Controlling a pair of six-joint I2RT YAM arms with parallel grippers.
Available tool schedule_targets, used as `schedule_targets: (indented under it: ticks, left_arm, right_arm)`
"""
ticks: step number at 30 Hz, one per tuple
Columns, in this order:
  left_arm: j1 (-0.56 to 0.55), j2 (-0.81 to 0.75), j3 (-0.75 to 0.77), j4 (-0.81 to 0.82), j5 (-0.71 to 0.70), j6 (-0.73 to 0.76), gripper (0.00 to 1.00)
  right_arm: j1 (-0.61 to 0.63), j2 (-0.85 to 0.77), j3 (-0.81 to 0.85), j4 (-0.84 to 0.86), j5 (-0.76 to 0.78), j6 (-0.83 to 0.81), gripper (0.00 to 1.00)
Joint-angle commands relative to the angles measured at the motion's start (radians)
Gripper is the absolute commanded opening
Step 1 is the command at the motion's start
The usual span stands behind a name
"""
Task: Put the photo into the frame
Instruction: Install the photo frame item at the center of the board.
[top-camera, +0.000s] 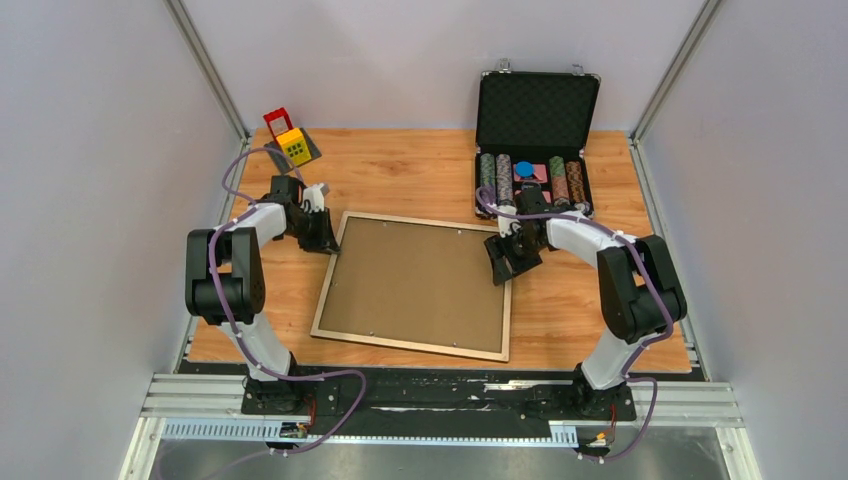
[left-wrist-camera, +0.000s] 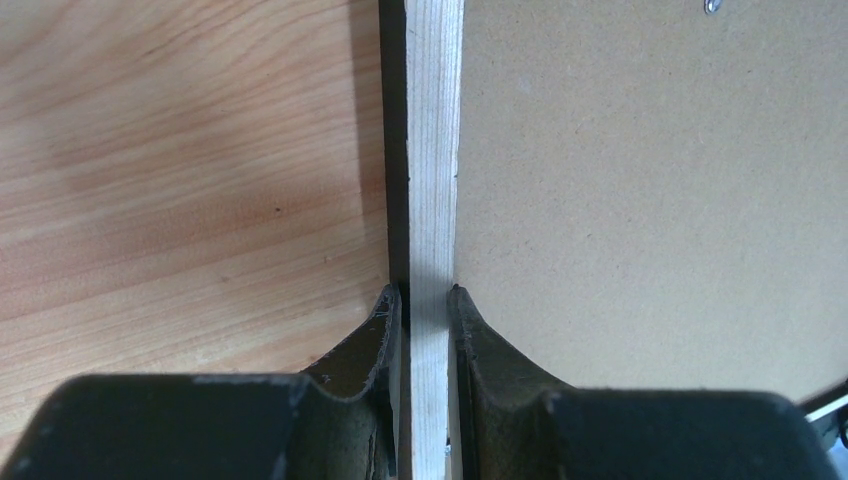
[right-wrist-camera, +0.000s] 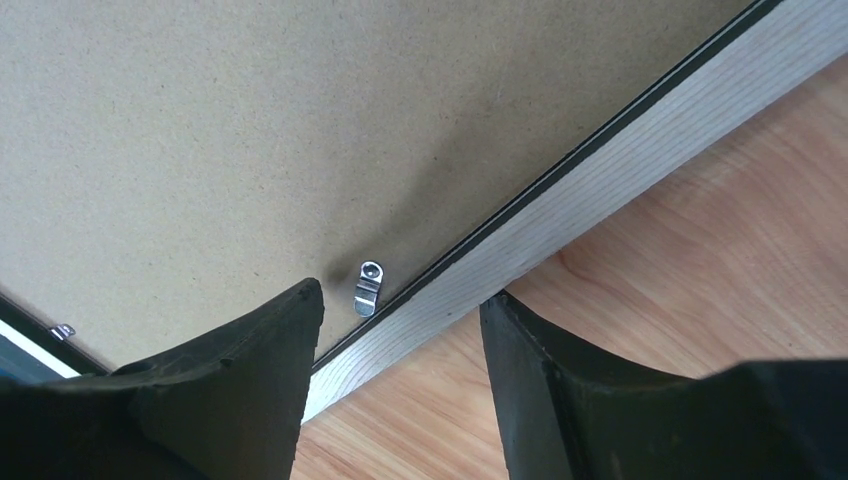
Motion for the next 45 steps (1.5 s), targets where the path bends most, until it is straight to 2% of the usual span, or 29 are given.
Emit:
schedule_targets:
  ticks: [1, 22, 34, 36, 41, 45]
  left_arm:
    - [-0.01, -0.011, -0.01, -0.042, 0.12, -0.01, 0.0]
    - [-0.01, -0.007, -0.005, -0.045, 0.124, -0.003, 0.0]
    - [-0.009, -0.003, -0.003, -0.046, 0.123, -0.001, 0.0]
    - [-0.01, -0.004, -0.004, -0.047, 0.122, -0.001, 0.0]
    - [-0.01, -0.01, -0.003, -0.046, 0.12, 0.0, 0.0]
    - [-0.01, -0.01, -0.003, -0.046, 0.12, 0.0, 0.0]
  right_arm:
    - [0.006, -0.013, -0.013, 0.087, 0.029, -0.024, 0.61]
    - [0.006, 0.0, -0.024, 0.108, 0.036, -0.036, 0.39]
    - [0.003, -0.006, -0.015, 0.109, 0.015, -0.048, 0.32]
    - [-0.002, -0.006, -0.008, 0.108, 0.011, -0.043, 0.34]
    - [-0.024, -0.013, 0.006, 0.105, -0.023, -0.011, 0.56]
    - [-0.038, -0.021, 0.008, 0.099, -0.047, -0.001, 0.59]
